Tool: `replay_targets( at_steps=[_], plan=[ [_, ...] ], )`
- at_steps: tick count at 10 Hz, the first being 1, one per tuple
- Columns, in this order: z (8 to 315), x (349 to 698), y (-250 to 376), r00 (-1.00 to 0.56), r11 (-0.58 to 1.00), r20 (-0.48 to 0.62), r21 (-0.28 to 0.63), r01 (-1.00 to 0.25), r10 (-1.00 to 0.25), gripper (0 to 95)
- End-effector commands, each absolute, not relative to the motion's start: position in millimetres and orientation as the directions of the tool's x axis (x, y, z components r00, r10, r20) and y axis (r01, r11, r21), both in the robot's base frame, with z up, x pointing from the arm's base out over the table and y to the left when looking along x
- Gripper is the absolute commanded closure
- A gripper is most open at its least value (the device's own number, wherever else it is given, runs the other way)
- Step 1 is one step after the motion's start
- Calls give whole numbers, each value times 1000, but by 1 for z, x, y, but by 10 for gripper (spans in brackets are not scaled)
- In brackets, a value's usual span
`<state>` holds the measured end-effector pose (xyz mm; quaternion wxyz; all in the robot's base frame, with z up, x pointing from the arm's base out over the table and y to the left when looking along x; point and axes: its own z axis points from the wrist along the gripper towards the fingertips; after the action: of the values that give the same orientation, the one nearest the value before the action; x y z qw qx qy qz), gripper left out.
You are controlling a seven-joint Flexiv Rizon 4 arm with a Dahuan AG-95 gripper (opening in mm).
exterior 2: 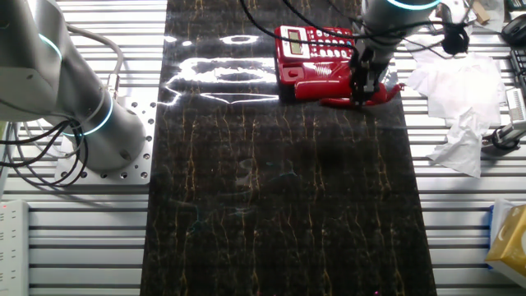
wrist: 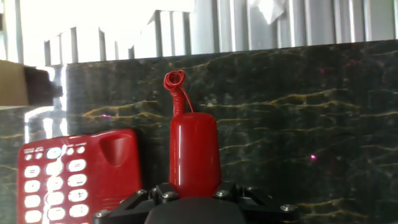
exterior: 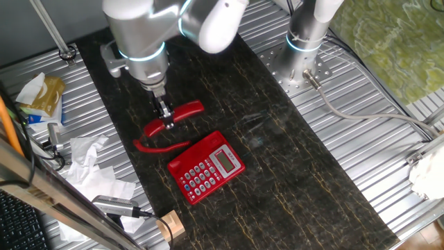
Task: Place the handset of the telephone on the corresponding phone cradle
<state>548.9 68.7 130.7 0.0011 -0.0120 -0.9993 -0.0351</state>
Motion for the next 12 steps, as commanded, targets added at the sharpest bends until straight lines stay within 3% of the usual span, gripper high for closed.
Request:
replay_targets(
  at_steps=[1, 12],
  plan=[
    [131, 548, 75, -1000, 997, 4, 69, 28, 28, 950],
    [133, 551, 109, -997, 994, 9, 75, 74, 73, 950]
  ],
)
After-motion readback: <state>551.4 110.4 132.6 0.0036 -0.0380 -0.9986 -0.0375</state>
